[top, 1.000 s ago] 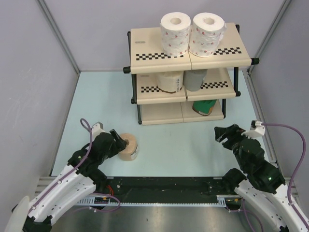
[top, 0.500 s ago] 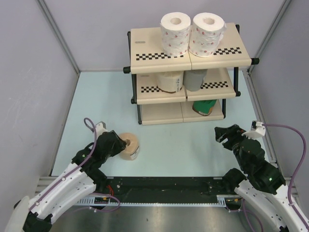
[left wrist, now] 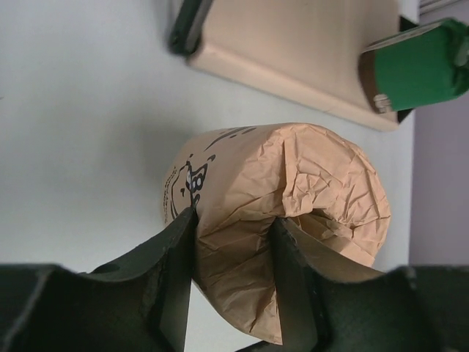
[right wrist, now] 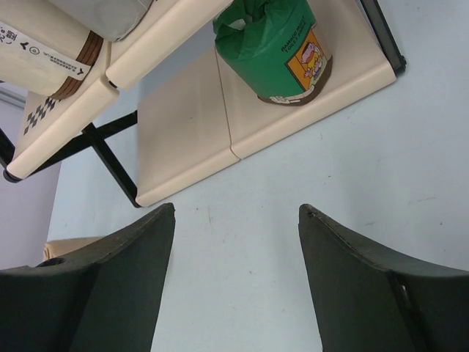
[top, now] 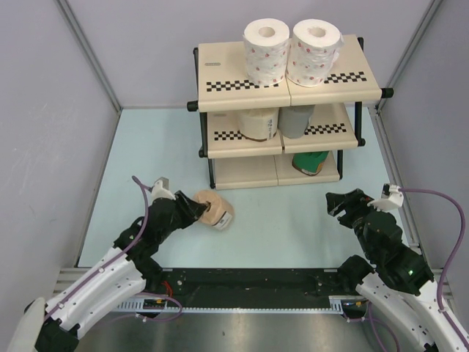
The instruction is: Place and organize the paper towels onto the shelf
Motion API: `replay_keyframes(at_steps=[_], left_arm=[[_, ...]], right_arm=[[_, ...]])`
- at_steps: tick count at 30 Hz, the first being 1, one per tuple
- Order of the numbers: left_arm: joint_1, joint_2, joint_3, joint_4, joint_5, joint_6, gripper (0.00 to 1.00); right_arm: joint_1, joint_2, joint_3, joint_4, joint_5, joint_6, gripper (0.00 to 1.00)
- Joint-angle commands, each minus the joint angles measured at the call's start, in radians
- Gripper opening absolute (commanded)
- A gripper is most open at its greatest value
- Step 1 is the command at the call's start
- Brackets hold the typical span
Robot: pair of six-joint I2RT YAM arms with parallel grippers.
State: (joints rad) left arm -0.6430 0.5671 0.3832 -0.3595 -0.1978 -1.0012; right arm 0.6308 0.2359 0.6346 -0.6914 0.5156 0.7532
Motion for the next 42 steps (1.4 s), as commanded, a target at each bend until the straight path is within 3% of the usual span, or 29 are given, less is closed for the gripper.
replay_keyframes(at_steps=[1, 5, 14, 31, 42], left_arm=[[-0.001, 0.074, 0.066, 0.273, 0.035, 0.021, 0.34], [-0.009, 0.25, 0.106, 0.468, 0.034, 0.032, 0.34], [-0.018, 0.47, 0.141, 0.766, 0.0, -0.016, 0.34], [-0.041, 0.78, 0.134, 1.122, -0.086, -0.212, 0.34], [-0.103, 0.939, 0.174, 1.212, -0.205, -0.306, 0.35]], right_arm=[[0.0, -0.007, -0.012, 0.004, 0.005, 0.024, 0.73], [0.0, -0.006, -0.012, 0.007, 0.003, 0.026, 0.73], [0.0, -0.009, -0.01, 0.004, 0.0, 0.025, 0.73], [0.0, -0.007, -0.01, 0.007, -0.002, 0.021, 0.73], [0.0, -0.024, -0.01, 0.0, -0.003, 0.018, 0.73]])
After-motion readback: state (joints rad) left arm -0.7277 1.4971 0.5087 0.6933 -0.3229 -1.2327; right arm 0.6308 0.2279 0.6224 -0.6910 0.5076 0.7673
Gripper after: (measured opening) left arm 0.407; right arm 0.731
